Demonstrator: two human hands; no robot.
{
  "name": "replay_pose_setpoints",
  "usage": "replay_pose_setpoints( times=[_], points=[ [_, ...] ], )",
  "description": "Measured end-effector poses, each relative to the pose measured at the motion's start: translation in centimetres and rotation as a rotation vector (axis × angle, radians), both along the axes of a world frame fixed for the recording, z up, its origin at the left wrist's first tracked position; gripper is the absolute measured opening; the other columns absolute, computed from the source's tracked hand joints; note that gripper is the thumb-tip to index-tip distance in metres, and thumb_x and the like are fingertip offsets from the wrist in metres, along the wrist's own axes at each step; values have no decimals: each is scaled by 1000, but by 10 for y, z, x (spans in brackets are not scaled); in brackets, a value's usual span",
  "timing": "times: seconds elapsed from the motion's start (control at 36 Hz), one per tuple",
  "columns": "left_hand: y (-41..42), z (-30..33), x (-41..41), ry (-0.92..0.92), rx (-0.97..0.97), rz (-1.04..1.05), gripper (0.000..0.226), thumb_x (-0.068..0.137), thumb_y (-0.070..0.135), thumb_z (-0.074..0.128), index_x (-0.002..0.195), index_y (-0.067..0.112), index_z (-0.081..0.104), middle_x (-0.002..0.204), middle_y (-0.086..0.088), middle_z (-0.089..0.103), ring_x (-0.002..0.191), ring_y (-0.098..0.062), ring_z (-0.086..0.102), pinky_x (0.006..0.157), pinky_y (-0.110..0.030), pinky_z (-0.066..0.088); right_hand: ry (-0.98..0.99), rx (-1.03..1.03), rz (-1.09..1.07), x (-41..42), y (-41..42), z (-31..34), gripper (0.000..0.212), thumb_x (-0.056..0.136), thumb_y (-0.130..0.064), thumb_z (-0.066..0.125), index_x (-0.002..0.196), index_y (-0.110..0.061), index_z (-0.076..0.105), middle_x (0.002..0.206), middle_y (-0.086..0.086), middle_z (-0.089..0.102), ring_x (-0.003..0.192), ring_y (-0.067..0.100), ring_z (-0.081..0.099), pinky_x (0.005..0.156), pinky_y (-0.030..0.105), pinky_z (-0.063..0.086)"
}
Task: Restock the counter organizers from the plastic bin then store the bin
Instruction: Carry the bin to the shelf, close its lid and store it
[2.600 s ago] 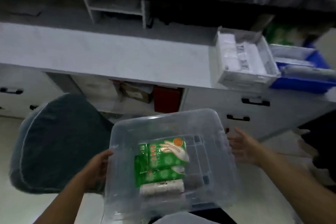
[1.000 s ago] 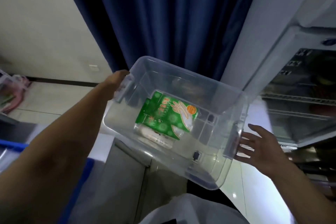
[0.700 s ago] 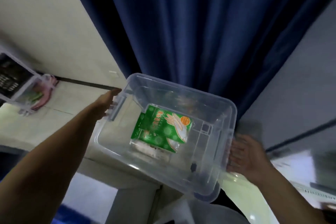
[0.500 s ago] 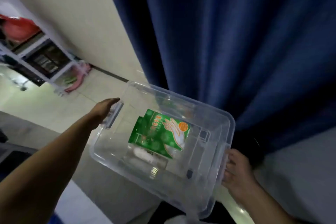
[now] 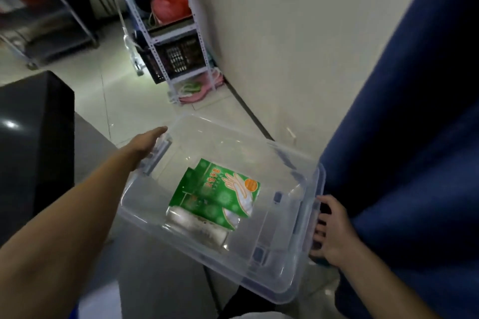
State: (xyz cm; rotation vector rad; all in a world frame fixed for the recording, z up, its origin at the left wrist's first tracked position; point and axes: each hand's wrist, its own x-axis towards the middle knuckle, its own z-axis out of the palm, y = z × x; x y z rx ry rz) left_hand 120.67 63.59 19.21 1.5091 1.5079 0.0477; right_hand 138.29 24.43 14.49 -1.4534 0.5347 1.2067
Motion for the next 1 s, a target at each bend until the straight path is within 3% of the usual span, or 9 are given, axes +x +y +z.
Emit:
replay_pose_setpoints(
  times=[0.11, 0.17, 0.33, 0.42, 0.53, 0.64, 0.81, 0.94, 1.0],
  points=[
    [56, 2, 14, -62, -32, 70, 62, 95, 57, 49, 140, 14, 53, 139, -21, 52, 113, -35, 53, 77, -35, 40, 2, -91, 86, 36, 75, 8, 59, 78, -59, 58, 109, -9, 61, 107, 15, 64, 94, 37, 59, 66, 41, 47],
    [84, 3, 20, -82, -70, 102, 63, 95, 59, 46, 140, 16, 52, 139, -23, 51, 122, -40, 51, 85, -39, 39, -7, -105, 125, 51, 112, 14, 59, 76, -57, 59, 108, -7, 62, 105, 17, 65, 91, 36, 59, 65, 39, 47],
    [159, -1, 51, -104, -72, 221, 68, 95, 61, 46, 143, 12, 49, 142, -22, 49, 126, -40, 49, 102, -47, 39, -62, -102, 197, 111, 206, 29, 33, 78, -42, 58, 73, -10, 58, 51, 8, 53, 50, 24, 46, 48, 24, 38],
    [201, -4, 68, -117, -130, 200, 64, 96, 61, 42, 140, 16, 49, 137, -22, 51, 121, -39, 49, 101, -48, 39, -75, -91, 124, 146, 254, 27, 29, 78, -39, 61, 77, -13, 50, 68, 7, 41, 53, 22, 37, 49, 26, 34],
    [260, -17, 87, -95, -151, 226, 62, 95, 62, 43, 138, 19, 50, 132, -18, 53, 120, -38, 49, 107, -50, 38, 8, 6, 125, 195, 328, 23, 31, 83, -35, 56, 65, -14, 44, 55, 7, 39, 36, 21, 40, 41, 25, 37],
    [320, -30, 96, -70, -183, 299, 63, 94, 65, 43, 139, 22, 49, 134, -18, 53, 124, -41, 49, 110, -57, 37, 45, 68, 156, 242, 418, 13, 24, 83, -33, 54, 72, -12, 51, 65, 8, 39, 53, 24, 42, 53, 30, 40],
    [405, -41, 99, -81, -187, 502, 56, 92, 64, 48, 128, 21, 55, 129, -20, 57, 112, -39, 54, 98, -54, 44, -14, 45, 287, 308, 567, -3, 48, 83, -47, 58, 104, -4, 64, 96, 12, 56, 84, 31, 55, 80, 40, 48],
    [461, -50, 86, -108, -179, 694, 61, 92, 62, 51, 135, 19, 53, 127, -20, 58, 114, -40, 55, 92, -52, 45, -37, 115, 411, 323, 697, 9, 51, 93, -39, 51, 63, -4, 73, 49, 7, 66, 40, 22, 64, 38, 24, 50],
    [477, -51, 74, -125, -191, 770, 55, 91, 62, 52, 129, 22, 56, 126, -20, 59, 113, -39, 56, 90, -51, 46, -85, 120, 491, 320, 746, 14, 50, 94, -35, 50, 57, -8, 69, 44, 6, 61, 32, 17, 58, 33, 22, 45]
  ],
)
